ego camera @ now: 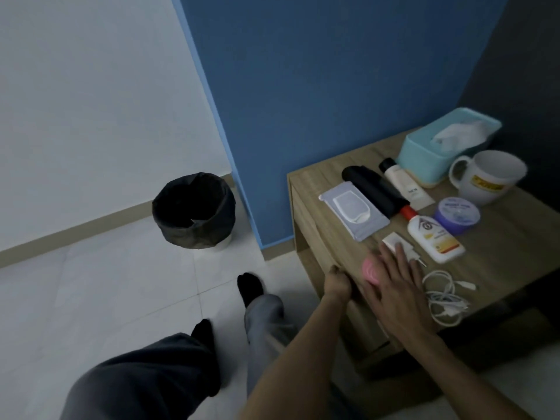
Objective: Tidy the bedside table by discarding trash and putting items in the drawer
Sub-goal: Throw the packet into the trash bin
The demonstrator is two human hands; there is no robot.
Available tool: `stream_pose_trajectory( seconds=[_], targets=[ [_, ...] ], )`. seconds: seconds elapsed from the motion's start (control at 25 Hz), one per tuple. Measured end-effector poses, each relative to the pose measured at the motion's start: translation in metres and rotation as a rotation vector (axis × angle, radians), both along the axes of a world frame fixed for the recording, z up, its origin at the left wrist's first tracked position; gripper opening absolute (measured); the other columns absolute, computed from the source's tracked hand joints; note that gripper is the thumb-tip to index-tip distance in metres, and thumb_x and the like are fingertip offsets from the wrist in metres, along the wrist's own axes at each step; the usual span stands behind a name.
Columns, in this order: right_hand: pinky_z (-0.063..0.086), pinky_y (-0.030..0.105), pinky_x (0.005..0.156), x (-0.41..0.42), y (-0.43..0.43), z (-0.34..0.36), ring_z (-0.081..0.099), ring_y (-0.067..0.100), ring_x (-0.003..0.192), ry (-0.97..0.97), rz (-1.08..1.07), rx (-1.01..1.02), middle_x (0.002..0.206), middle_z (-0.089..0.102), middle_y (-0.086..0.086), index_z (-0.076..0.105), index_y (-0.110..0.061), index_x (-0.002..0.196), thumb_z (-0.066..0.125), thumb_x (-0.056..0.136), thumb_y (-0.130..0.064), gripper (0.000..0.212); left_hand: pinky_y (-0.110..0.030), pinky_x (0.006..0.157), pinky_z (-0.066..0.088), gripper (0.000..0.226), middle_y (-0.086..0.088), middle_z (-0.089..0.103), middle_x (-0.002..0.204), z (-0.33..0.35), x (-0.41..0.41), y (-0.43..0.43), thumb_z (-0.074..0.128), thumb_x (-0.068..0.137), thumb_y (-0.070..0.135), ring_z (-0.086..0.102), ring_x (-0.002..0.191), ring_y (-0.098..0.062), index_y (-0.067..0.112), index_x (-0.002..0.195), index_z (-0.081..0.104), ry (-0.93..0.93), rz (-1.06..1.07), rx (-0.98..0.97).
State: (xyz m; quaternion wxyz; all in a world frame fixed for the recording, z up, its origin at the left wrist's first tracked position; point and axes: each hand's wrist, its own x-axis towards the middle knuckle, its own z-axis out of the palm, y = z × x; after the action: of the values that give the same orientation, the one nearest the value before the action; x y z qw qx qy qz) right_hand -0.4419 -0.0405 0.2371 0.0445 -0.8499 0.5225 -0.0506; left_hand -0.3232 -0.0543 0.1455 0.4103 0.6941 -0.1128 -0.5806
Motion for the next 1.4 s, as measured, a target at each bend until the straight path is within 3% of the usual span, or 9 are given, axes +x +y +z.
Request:
stream_pose_trajectory(
  seconds=[0.12,0.24,0.36,0.56,0.72,0.88,1.0,1.12,1.4],
  targets=[
    [0.024,0.055,0.111,-0.001,-0.003,0.001,0.015,0.028,0.143,-0.002,-0.007,-0.005,0.151,0.032,0.01,0.032,-0.015,0.141,0.024,0.085,-0.05,0.066,-0.046,0.098,0.048,0.029,-0.018,0.062,0.119,0.03,0.001,0.005,0.032,0.097,0.024,0.058,0.107,-0.034,0.013,0.103,0.059,0.038,0.103,0.014],
    [0.022,0.053,0.112,-0.002,-0.003,-0.003,0.012,0.026,0.144,-0.007,-0.012,-0.009,0.152,0.03,0.008,0.031,-0.017,0.141,0.026,0.085,-0.05,0.065,-0.033,0.072,0.05,0.029,-0.012,0.061,0.095,0.055,0.004,0.009,0.033,0.099,0.025,0.056,0.082,-0.025,0.011,0.108,0.056,0.094,0.148,0.034],
    [0.018,0.052,0.114,-0.003,-0.005,-0.006,0.008,0.026,0.144,-0.025,-0.016,-0.013,0.153,0.027,0.008,0.028,-0.019,0.143,0.026,0.085,-0.051,0.066,-0.028,0.059,0.046,0.02,-0.005,0.052,0.071,0.056,0.01,0.0,0.037,0.095,0.021,0.049,0.064,-0.019,0.013,0.089,0.053,0.147,0.133,0.07],
    [0.016,0.052,0.114,-0.003,-0.005,-0.008,0.008,0.026,0.144,-0.046,-0.015,-0.022,0.153,0.027,0.008,0.027,-0.018,0.143,0.024,0.085,-0.054,0.068,-0.025,0.05,0.043,0.03,-0.007,0.037,0.061,0.059,0.019,-0.005,0.035,0.093,0.015,0.038,0.051,-0.019,0.013,0.063,0.037,0.126,0.059,0.15],
    [0.017,0.052,0.114,-0.003,-0.006,-0.011,0.008,0.026,0.144,-0.057,-0.019,-0.025,0.153,0.027,0.008,0.027,-0.019,0.143,0.023,0.085,-0.056,0.069,-0.037,0.056,0.047,0.004,-0.009,0.049,0.083,0.059,0.022,-0.014,0.048,0.09,0.01,0.05,0.073,-0.026,0.007,0.093,0.049,0.082,0.048,0.16],
    [0.019,0.053,0.113,-0.004,-0.006,-0.011,0.007,0.026,0.144,-0.064,-0.018,-0.019,0.154,0.026,0.007,0.026,-0.019,0.143,0.025,0.084,-0.055,0.069,-0.031,0.043,0.051,0.02,-0.006,0.047,0.076,0.058,0.028,-0.015,0.058,0.086,0.008,0.05,0.067,-0.02,0.003,0.103,0.048,0.036,0.052,0.14],
    [0.018,0.053,0.114,-0.004,-0.007,-0.01,0.006,0.025,0.144,-0.066,-0.015,-0.019,0.154,0.025,0.007,0.024,-0.019,0.143,0.025,0.083,-0.055,0.07,-0.033,0.044,0.053,0.029,-0.009,0.052,0.09,0.065,0.037,-0.007,0.058,0.089,0.012,0.054,0.08,-0.026,-0.001,0.112,0.049,0.05,0.054,0.142],
    [0.019,0.054,0.113,-0.003,-0.005,-0.008,0.007,0.025,0.144,-0.072,-0.021,-0.007,0.153,0.026,0.008,0.022,-0.02,0.144,0.023,0.082,-0.055,0.072,-0.04,0.066,0.056,0.046,-0.017,0.049,0.126,0.067,0.052,0.014,0.058,0.091,0.017,0.054,0.113,-0.036,0.002,0.131,0.041,0.052,0.052,0.161],
    [0.017,0.052,0.114,-0.002,-0.003,-0.006,0.007,0.025,0.144,-0.062,-0.003,-0.034,0.151,0.03,0.009,0.026,-0.018,0.142,0.024,0.08,-0.054,0.072,-0.04,0.072,0.057,0.056,-0.013,0.05,0.132,0.054,0.088,0.062,0.051,0.093,0.013,0.057,0.109,-0.033,0.027,0.143,0.029,-0.163,0.07,0.044]
  ],
)
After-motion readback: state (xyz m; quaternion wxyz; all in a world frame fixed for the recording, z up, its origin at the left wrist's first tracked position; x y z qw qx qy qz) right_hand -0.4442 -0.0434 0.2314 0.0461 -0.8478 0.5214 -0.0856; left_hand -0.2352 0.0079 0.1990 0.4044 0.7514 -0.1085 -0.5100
